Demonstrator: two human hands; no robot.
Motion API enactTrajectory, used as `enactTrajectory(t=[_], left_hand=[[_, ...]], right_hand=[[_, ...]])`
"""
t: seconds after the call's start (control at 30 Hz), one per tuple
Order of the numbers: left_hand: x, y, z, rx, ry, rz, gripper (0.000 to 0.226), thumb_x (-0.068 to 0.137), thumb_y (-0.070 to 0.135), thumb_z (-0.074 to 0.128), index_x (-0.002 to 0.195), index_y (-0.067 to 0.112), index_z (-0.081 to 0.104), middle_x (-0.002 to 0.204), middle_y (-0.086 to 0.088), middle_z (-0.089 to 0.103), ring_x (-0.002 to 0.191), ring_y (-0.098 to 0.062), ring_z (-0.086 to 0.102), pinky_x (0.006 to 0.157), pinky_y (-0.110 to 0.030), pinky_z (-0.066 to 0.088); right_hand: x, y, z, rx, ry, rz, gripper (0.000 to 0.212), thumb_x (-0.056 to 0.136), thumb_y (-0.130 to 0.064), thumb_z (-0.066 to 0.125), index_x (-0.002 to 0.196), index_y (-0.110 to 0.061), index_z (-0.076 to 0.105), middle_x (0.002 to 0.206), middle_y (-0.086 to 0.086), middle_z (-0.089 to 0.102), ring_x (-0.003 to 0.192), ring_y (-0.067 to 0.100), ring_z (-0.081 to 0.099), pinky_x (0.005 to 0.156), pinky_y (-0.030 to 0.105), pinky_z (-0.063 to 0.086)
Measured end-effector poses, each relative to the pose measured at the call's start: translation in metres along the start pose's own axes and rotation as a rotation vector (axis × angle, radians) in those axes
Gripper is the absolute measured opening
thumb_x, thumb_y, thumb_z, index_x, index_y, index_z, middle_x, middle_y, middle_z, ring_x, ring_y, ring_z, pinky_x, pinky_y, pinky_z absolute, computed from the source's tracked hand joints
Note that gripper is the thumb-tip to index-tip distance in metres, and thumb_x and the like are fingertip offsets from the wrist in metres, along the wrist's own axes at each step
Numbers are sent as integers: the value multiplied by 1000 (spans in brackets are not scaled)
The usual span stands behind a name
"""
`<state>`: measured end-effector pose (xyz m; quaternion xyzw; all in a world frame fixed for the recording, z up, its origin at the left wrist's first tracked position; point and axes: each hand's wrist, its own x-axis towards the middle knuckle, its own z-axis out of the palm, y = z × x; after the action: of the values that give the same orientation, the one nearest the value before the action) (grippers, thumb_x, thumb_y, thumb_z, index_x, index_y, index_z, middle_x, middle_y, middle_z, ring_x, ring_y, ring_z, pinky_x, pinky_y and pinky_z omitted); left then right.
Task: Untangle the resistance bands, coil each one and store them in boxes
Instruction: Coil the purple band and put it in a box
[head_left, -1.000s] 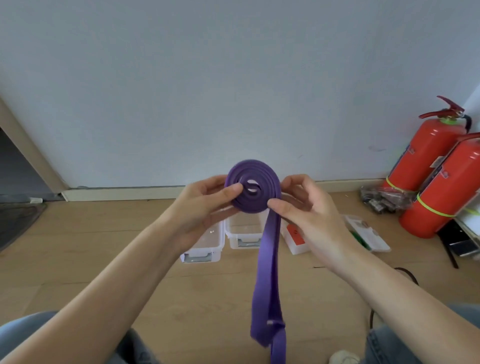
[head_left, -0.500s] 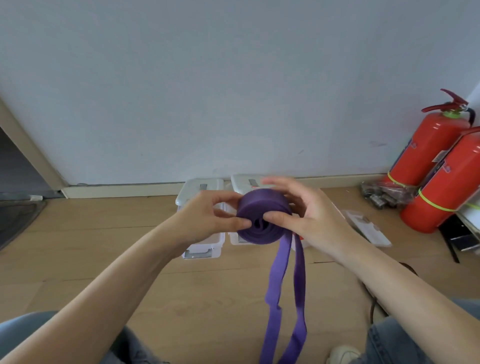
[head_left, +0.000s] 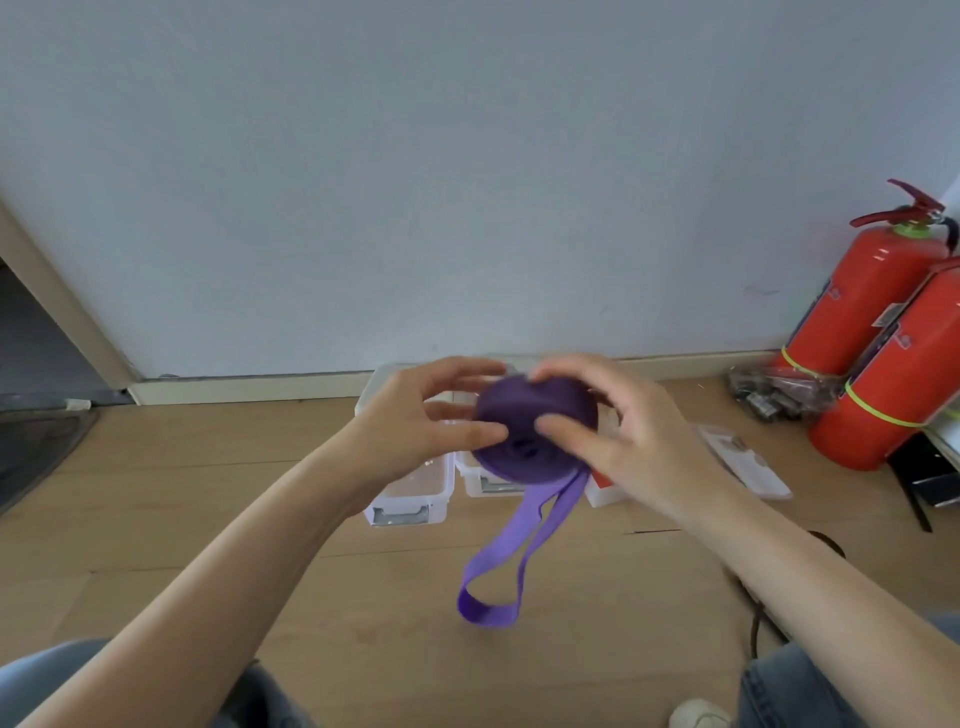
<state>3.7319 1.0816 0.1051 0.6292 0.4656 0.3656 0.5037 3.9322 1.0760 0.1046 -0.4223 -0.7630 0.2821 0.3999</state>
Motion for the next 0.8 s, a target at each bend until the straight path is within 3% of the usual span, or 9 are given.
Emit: enactTrajectory(t=[0.1, 0.2, 0.27, 0.47, 0.53, 0.6, 0.67, 0.73, 0.8], left_hand=[[-3, -2, 7, 77, -99, -9, 34, 78, 12, 73, 106, 28, 65, 101, 12, 69, 90, -17, 70, 84, -31, 51], [-5, -7, 12, 78, -123, -18, 31, 77, 10, 73, 101, 29, 66, 88, 15, 66, 79, -16, 71, 72, -22, 55], [-7, -11, 14, 45, -109, -39, 27, 78, 10, 73, 98, 27, 67, 86, 12, 66, 74, -14, 71, 65, -17, 53], [-5, -13, 5, -244, -60, -107, 29, 82, 8, 68, 110, 15, 66, 96, 5, 71, 86, -13, 70, 68, -22, 56], [-6, -16, 5, -118, -131, -115, 29, 81, 9, 69, 108, 20, 65, 97, 9, 68, 89, -12, 69, 73, -21, 55], [-6, -21, 10, 142, -202, -108, 32, 78, 13, 73, 106, 25, 64, 103, 11, 66, 96, -9, 66, 81, -22, 53], [-6, -25, 16, 251, -232, -102, 34, 76, 15, 75, 107, 24, 65, 106, 10, 68, 93, -10, 67, 86, -23, 52], [-5, -26, 19, 305, -225, -73, 34, 75, 16, 76, 107, 22, 66, 102, 10, 70, 87, -8, 68, 85, -23, 52], [-5, -28, 21, 349, -204, -12, 34, 73, 17, 77, 105, 20, 66, 94, 14, 68, 83, 0, 65, 79, -14, 50]], right_hand=[[-6, 3, 4, -53, -110, 2, 35, 82, -14, 70, 100, -43, 61, 100, -9, 59, 101, 13, 55, 89, 29, 45], [-11, 9, 4, -57, -89, 54, 39, 77, -22, 75, 102, -45, 56, 100, -19, 62, 99, 6, 58, 89, 32, 48], [-12, 13, 4, -19, -54, 118, 42, 70, -24, 80, 97, -42, 54, 96, -17, 64, 94, 3, 61, 86, 30, 51], [-10, 19, -5, 222, -37, 242, 42, 60, -31, 78, 95, -23, 56, 94, 0, 70, 82, 12, 68, 74, 21, 54], [-10, 18, -8, 125, -50, 188, 35, 64, -29, 80, 92, -26, 59, 89, -3, 71, 81, 8, 68, 72, 19, 53], [-14, 19, -6, -143, -146, 96, 32, 68, -25, 82, 89, -31, 59, 85, -10, 70, 80, 3, 65, 73, 20, 51], [-18, 21, 2, -360, -267, 37, 30, 71, -30, 80, 90, -34, 56, 83, -13, 67, 76, 3, 60, 72, 24, 47], [-21, 22, 6, -360, -278, 58, 31, 71, -33, 79, 90, -32, 55, 82, -12, 66, 76, 4, 59, 72, 28, 48], [-22, 22, 7, -302, -217, 52, 34, 70, -30, 80, 85, -31, 49, 79, -10, 65, 74, 7, 59, 70, 30, 49]])
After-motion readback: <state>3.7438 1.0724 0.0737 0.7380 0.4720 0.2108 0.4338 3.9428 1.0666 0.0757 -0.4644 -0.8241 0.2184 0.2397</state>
